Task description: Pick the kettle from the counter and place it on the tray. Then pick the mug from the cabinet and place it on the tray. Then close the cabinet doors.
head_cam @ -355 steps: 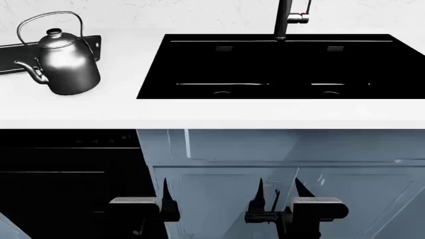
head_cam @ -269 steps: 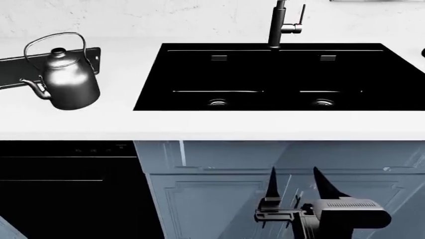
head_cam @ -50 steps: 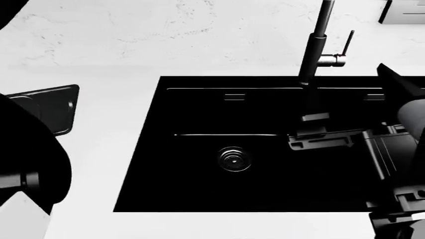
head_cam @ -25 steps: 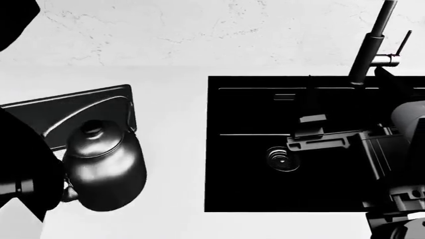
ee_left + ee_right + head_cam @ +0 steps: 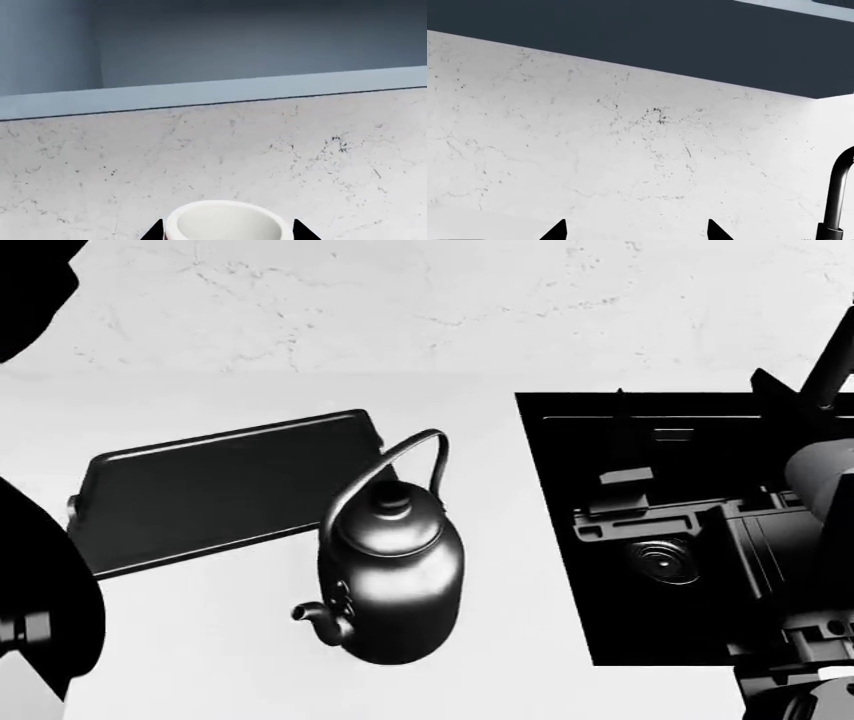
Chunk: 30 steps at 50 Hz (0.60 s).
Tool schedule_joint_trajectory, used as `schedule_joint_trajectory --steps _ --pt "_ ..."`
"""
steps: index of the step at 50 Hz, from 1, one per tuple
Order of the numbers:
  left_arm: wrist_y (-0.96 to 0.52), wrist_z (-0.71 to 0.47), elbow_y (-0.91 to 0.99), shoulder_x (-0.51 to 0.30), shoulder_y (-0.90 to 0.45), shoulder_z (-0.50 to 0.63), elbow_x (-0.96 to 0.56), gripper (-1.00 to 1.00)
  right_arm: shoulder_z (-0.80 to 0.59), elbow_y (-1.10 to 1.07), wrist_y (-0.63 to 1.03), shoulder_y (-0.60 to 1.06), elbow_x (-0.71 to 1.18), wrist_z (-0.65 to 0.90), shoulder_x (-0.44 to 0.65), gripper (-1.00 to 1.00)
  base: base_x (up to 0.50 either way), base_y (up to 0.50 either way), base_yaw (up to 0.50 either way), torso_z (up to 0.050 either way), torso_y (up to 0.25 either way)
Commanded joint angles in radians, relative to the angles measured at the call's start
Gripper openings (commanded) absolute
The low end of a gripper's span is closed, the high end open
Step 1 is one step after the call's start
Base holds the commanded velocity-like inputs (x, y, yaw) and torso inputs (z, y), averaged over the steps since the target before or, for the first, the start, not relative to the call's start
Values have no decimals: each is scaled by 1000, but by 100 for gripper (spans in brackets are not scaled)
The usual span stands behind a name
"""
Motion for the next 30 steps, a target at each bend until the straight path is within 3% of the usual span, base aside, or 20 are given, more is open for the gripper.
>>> schedule_joint_trajectory --steps 1,24,30 --pt "32 -5 -11 -23 28 12 -3 -100 -8 0 -1 12 9 9 4 100 0 500 0 0 0" --pt "126 17 -48 -50 113 54 22 -100 -9 2 -3 39 47 33 22 100 0 500 0 0 0" --pt "220 49 -113 -53 177 98 67 -100 14 1 5 87 128 69 45 100 0 29 0 0 2"
